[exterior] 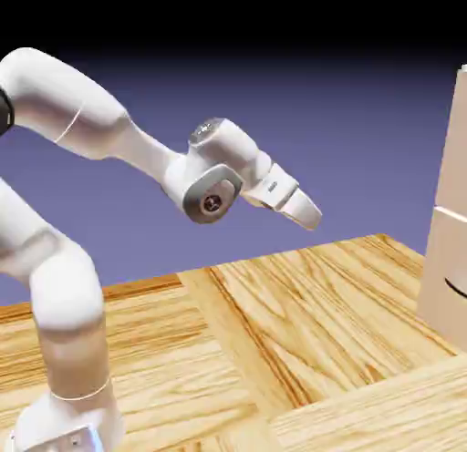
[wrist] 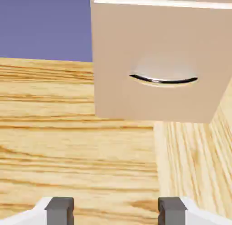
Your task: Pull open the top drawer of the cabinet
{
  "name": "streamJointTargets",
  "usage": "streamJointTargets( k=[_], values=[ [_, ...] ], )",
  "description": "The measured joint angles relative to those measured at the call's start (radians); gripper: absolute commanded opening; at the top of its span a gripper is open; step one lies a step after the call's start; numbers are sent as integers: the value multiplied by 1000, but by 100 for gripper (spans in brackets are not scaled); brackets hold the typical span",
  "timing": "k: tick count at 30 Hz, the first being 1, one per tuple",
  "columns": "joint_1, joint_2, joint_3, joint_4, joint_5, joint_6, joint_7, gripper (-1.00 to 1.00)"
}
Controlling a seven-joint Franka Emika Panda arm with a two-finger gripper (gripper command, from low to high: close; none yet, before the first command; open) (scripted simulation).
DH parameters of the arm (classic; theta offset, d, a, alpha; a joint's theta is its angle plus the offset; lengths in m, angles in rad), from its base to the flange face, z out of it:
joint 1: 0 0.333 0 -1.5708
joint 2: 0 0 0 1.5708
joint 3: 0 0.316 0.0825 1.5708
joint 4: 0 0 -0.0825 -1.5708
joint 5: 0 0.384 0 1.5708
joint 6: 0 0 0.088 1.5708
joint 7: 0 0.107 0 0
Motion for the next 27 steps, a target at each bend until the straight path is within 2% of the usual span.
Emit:
streamJointTargets(
  k=[27],
  values=[
    [336,888,-768,494,1174,-292,189,0]
  ],
)
